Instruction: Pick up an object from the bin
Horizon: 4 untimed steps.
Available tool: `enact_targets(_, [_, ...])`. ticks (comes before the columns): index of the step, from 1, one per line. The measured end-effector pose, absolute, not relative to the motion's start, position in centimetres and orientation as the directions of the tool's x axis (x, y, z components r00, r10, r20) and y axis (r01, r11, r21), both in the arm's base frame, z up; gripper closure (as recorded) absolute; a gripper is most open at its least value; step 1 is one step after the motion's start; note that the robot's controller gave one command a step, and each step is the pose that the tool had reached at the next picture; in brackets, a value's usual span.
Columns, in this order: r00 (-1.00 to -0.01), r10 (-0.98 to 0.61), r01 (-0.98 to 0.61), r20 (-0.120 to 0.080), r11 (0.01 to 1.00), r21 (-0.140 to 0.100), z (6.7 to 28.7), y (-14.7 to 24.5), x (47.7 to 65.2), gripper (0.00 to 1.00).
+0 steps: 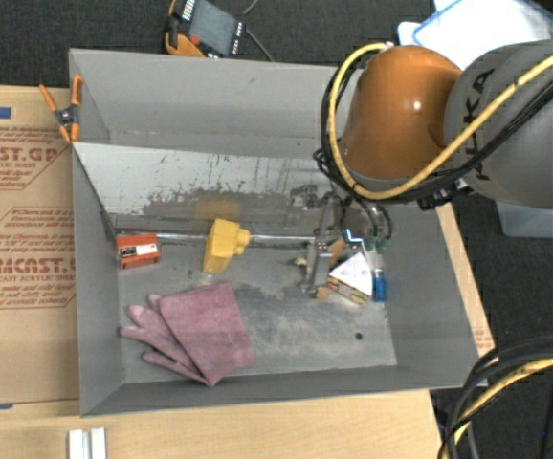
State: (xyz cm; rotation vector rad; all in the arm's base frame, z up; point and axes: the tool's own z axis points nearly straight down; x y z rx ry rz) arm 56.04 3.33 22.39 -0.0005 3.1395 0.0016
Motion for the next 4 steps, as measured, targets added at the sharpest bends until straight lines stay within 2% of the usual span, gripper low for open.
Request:
enact_targets(1, [-0.995,0.098,0.098,-0.004,0.995,0.003,9.0,4.2,54.6,0.0])
enact_targets(2, [-0.982,0.186,0.186,-0.01,0.983,0.005,15.6,-1.8,58.1,0.0])
enact_targets(3, [-0.97,0.244,0.244,0.005,0.97,0.004,9.9,1.0,54.7,0.0])
enact_targets(4, [-0.94,0.339,0.339,-0.022,0.941,0.008,7.0,-5.8,59.4,0.0])
